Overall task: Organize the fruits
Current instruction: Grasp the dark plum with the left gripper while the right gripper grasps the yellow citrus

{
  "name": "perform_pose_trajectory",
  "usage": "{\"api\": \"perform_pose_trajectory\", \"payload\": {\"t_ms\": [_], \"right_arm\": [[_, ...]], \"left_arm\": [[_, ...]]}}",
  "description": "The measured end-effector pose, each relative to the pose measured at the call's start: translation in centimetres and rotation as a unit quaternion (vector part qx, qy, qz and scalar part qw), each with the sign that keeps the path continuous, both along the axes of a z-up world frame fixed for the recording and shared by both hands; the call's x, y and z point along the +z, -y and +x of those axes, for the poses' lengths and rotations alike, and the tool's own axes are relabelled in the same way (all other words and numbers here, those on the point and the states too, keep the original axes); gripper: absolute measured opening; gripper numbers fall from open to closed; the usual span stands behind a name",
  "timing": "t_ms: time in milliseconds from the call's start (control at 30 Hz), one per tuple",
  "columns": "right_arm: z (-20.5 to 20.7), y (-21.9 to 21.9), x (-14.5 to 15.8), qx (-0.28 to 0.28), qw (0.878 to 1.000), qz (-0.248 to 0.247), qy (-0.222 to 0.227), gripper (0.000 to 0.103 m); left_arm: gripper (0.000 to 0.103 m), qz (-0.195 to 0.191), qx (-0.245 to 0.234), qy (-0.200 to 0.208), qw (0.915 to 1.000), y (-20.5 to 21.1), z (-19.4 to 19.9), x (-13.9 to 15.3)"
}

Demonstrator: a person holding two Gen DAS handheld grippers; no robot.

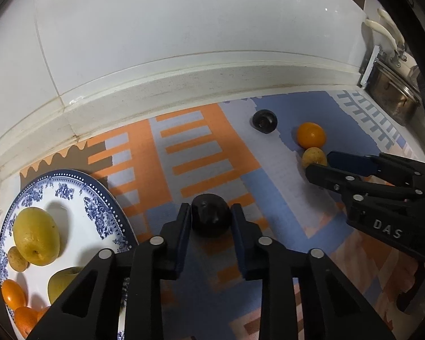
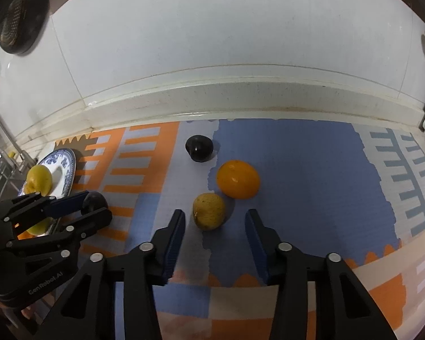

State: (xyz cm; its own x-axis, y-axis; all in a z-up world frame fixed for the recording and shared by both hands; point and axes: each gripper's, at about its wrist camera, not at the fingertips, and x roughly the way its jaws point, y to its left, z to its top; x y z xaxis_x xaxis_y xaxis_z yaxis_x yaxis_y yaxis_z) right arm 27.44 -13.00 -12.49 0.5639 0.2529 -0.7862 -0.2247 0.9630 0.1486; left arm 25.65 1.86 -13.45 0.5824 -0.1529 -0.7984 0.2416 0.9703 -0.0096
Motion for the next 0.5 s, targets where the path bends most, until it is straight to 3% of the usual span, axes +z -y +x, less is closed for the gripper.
{"api": "perform_pose_trajectory", "payload": {"t_ms": [167,500], "right_arm": [[0.0,-0.1,-0.1,0.006,1.000,0.009,0.001,0.026],[-1.0,-0.4,0.6,0.012,1.000,0.012,0.012,0.025]], "left_arm": [[0.027,-0.007,0.003,0.004,1.0000,0.1,-0.2,0.3],[0.026,-0.022,0.010,0.016,0.9996,-0.5,-1.5,1.5]]}}
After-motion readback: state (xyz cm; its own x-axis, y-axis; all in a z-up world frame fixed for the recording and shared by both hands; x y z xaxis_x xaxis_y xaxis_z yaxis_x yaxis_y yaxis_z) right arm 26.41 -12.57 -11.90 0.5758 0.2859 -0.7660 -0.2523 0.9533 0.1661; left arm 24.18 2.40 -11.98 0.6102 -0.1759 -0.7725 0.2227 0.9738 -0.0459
